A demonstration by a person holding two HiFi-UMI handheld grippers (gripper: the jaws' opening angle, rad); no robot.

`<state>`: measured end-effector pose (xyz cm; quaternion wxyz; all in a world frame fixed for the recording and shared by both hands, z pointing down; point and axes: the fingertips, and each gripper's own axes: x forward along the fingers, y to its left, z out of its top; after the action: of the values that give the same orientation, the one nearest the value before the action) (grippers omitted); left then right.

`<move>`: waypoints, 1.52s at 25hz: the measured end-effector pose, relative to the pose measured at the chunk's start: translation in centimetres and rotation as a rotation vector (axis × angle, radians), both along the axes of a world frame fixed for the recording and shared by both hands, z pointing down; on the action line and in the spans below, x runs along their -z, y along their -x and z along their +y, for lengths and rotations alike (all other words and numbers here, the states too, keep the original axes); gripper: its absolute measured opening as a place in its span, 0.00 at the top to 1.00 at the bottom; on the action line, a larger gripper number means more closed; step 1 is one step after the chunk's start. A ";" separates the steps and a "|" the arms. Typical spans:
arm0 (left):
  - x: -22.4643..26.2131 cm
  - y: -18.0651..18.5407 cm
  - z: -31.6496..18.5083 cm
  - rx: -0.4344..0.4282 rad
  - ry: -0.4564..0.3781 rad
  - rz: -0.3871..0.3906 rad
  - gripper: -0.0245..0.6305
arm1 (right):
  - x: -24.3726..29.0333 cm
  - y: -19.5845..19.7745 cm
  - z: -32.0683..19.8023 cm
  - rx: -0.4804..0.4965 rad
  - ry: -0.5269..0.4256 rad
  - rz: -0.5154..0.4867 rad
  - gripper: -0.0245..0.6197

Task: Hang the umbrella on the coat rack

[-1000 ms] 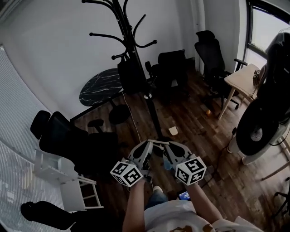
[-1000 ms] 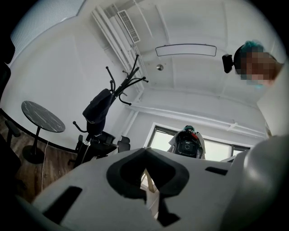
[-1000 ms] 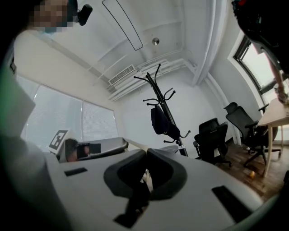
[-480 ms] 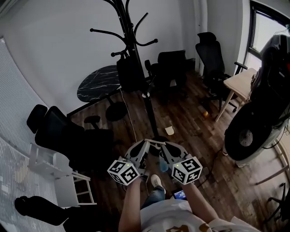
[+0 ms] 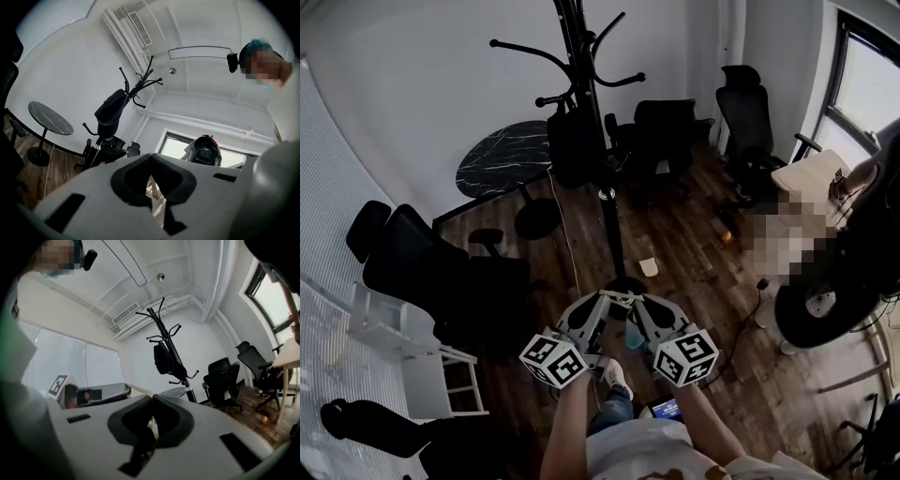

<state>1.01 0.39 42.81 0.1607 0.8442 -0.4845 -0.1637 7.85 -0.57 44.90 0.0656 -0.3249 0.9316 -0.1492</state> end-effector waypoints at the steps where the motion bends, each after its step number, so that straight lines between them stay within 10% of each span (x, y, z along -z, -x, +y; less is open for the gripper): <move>1: -0.2 0.3 -0.4 0.000 0.002 0.005 0.93 | -0.2 0.3 -0.4 0.001 0.004 0.004 0.95; 38: -2.1 7.3 -22.5 -0.270 -0.005 0.032 0.93 | -2.2 7.8 -22.8 -0.276 0.050 0.068 0.95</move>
<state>-6.25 -22.11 44.93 0.1869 0.8993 -0.3636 -0.1553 0.08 -23.35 47.13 0.0459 -0.4562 0.8758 -0.1507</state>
